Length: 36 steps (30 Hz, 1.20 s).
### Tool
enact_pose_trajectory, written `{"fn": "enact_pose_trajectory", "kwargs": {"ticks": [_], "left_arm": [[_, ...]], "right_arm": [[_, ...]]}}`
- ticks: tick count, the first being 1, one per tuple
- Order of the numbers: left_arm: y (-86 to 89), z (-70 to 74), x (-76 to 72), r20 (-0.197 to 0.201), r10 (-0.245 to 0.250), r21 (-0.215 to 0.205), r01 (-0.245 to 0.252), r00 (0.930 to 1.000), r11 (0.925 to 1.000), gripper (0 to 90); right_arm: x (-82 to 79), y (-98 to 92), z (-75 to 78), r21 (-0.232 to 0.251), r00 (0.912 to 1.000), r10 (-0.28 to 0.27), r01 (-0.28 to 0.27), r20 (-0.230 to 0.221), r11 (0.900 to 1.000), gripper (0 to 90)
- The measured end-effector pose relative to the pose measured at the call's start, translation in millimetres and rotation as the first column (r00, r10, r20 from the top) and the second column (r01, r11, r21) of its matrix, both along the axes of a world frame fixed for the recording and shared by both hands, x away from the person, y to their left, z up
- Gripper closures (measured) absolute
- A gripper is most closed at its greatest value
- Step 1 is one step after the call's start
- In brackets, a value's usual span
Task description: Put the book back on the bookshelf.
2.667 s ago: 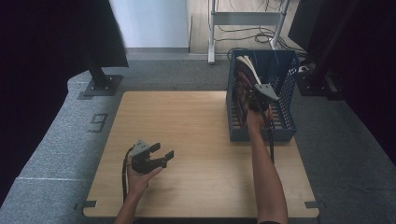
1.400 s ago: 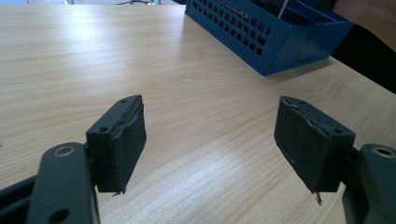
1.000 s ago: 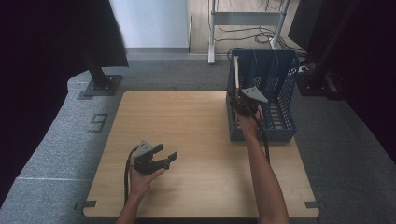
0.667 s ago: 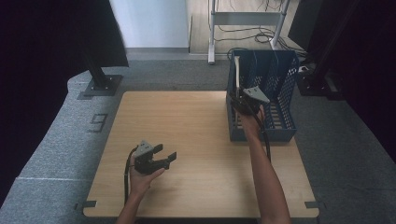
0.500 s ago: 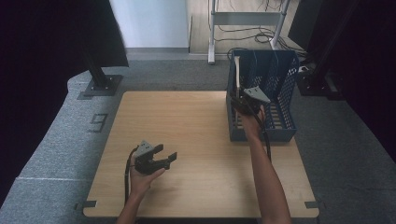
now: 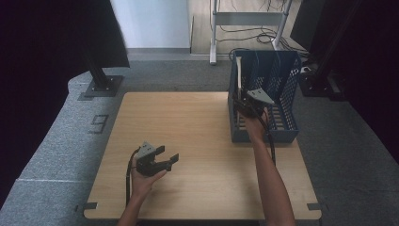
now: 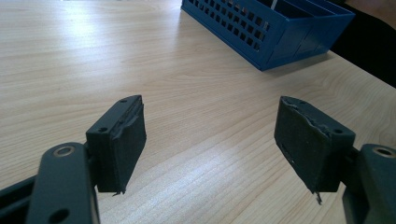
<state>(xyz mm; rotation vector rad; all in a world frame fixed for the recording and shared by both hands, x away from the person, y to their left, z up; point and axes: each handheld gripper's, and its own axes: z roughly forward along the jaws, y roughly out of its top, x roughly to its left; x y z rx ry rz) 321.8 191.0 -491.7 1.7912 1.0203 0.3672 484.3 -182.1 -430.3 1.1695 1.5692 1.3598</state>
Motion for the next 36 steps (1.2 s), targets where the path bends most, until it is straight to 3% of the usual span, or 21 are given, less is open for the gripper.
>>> {"fn": "enact_pose_trajectory", "kwargs": {"ticks": [24, 36], "left_arm": [[-0.2, 2.4, -1.8, 0.011, -0.002, -0.002, 0.002, 0.9999, 1.0000, 25.0], [-0.8, 1.7, -1.4, 0.007, -0.003, 0.002, 0.003, 1.0000, 1.0000, 24.9]], "right_arm": [[-26.0, -4.9, 9.1, 0.020, 0.9999, 0.017, -0.017, 0.000, 1.000, 39.6], [-35.7, -6.7, 12.7, 0.008, 0.9994, 0.033, -0.033, -0.012, 0.999, 38.8]]}}
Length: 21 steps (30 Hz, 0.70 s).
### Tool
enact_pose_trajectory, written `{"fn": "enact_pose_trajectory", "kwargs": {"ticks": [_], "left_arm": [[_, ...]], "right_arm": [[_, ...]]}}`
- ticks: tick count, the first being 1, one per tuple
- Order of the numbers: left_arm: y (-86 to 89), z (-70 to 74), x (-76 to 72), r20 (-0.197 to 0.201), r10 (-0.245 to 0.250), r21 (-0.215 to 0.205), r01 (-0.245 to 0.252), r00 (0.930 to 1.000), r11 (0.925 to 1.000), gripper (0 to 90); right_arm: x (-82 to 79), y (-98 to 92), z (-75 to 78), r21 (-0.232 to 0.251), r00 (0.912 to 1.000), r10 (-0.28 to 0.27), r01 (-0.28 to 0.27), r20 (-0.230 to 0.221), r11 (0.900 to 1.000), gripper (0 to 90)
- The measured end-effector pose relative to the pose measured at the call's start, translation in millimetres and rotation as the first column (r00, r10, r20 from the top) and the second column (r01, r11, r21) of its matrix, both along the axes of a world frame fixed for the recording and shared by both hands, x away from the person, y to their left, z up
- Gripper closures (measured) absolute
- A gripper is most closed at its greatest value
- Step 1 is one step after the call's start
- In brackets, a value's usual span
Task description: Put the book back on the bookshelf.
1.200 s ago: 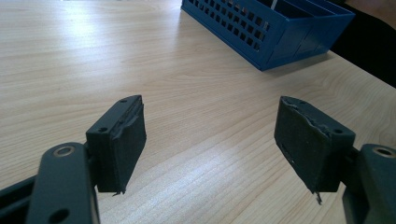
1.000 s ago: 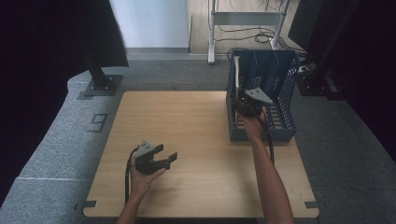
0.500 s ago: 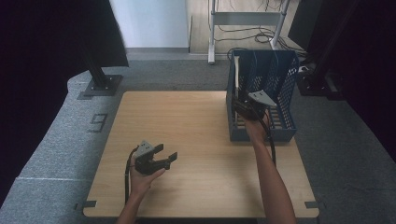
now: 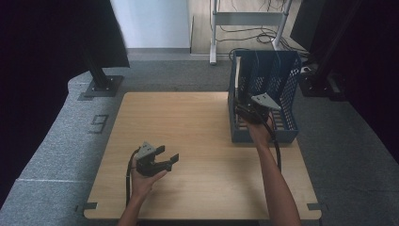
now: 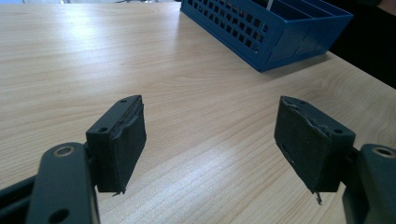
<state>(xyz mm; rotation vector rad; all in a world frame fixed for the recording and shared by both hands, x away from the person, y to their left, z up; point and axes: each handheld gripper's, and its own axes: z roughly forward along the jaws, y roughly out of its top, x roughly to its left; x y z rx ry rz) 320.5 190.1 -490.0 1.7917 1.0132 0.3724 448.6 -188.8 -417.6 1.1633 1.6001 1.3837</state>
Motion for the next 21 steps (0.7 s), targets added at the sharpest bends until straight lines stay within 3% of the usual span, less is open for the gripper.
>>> {"fn": "enact_pose_trajectory", "kwargs": {"ticks": [11, 21], "left_arm": [[-3.1, -0.7, -0.8, -0.001, -0.005, 0.006, 0.005, 1.0000, 1.0000, 24.9], [-4.8, -1.7, -0.9, -0.001, -0.008, 0.014, 0.008, 1.0000, 0.9999, 24.9]], "right_arm": [[-19.0, -0.7, -5.2, 0.006, 0.9991, 0.037, -0.037, 0.019, 0.999, 39.3], [-44.2, -9.5, -13.8, 0.014, 0.9955, 0.094, -0.095, 0.006, 0.995, 39.5]]}}
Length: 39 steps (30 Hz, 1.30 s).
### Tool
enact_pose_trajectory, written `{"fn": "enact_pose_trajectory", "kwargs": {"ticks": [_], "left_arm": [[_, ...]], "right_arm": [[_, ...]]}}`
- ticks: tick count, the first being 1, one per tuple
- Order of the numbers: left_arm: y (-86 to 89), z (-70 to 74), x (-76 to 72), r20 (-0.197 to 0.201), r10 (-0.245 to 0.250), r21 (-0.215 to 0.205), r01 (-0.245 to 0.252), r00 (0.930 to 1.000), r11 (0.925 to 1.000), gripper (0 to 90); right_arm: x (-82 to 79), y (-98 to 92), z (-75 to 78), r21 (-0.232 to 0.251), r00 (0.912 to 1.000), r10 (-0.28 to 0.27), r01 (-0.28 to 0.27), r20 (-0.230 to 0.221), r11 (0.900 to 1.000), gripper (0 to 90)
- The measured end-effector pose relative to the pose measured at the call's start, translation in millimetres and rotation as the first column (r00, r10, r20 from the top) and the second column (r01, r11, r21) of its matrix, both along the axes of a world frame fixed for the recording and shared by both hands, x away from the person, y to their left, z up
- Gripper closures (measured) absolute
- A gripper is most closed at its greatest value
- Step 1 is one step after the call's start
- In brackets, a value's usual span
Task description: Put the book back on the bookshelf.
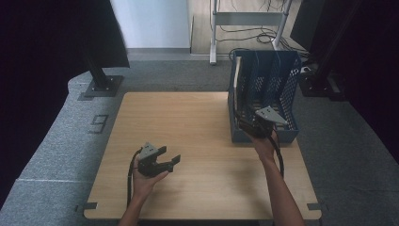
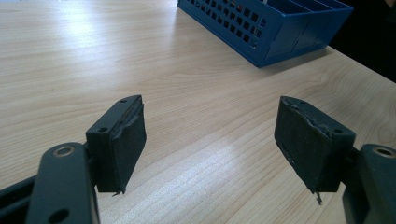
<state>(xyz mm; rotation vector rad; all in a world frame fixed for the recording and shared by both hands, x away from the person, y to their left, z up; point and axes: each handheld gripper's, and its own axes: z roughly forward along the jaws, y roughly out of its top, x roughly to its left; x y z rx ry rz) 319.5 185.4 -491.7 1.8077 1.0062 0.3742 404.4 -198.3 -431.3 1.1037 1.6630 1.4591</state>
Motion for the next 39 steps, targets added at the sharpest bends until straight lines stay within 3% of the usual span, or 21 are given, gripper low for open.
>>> {"fn": "enact_pose_trajectory", "kwargs": {"ticks": [9, 26, 34, 39], "left_arm": [[0.5, -1.1, 0.9, -0.005, -0.001, 0.002, 0.001, 1.0000, 1.0000, 24.9], [0.6, -5.6, 2.1, -0.020, 0.000, 0.014, 0.000, 0.9998, 0.9999, 24.9], [0.1, -8.6, 2.9, -0.028, -0.001, 0.022, 0.002, 0.9996, 0.9997, 24.9], [-1.1, -10.0, 3.0, -0.031, -0.003, 0.029, 0.003, 0.9995, 0.9996, 24.9]], "right_arm": [[-29.0, 0.1, -16.7, -0.019, 0.9967, 0.076, -0.076, -0.029, 0.997, 38.9], [-78.7, 7.2, -64.9, -0.041, 0.9787, 0.167, -0.173, -0.120, 0.984, 38.4], [-89.4, 9.9, -78.7, -0.061, 0.9677, 0.189, -0.202, -0.167, 0.978, 38.0], [-88.6, 8.2, -88.3, -0.069, 0.9656, 0.171, -0.187, -0.196, 0.980, 38.2]]}}
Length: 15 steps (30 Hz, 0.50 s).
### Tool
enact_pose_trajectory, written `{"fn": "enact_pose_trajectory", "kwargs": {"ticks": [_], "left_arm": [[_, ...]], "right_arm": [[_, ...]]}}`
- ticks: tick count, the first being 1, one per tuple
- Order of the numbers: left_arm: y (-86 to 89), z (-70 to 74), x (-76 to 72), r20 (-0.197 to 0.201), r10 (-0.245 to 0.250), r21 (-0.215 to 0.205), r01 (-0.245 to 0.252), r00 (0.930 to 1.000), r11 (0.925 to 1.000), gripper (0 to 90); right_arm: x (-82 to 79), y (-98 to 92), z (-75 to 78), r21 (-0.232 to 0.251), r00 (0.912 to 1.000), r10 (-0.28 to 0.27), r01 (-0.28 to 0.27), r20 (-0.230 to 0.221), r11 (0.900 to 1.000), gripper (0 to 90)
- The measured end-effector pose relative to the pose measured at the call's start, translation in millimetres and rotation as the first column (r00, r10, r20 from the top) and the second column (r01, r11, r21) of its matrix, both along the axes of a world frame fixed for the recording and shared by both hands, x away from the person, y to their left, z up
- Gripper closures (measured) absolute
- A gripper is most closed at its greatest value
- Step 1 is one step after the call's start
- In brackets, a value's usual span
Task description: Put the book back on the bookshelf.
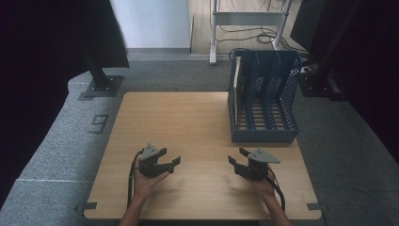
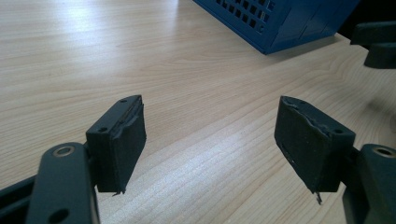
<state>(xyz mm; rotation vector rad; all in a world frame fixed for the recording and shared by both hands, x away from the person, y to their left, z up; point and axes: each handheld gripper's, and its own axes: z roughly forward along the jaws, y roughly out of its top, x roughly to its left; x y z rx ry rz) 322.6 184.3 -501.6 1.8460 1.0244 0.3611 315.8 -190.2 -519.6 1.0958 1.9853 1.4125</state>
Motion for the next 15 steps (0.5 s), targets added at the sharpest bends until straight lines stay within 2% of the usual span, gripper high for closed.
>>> {"fn": "enact_pose_trajectory", "kwargs": {"ticks": [6, 15], "left_arm": [[-0.7, 0.1, -0.4, -0.001, -0.002, 0.004, 0.002, 1.0000, 1.0000, 24.9], [-0.5, -0.9, 0.8, -0.006, -0.002, 0.006, 0.003, 1.0000, 1.0000, 24.9]], "right_arm": [[1.0, -0.2, -7.7, -0.019, 0.9994, -0.003, 0.002, -0.035, 1.000, 37.8], [2.1, -0.3, -8.8, -0.029, 0.9992, -0.007, 0.006, -0.039, 1.000, 36.8]]}}
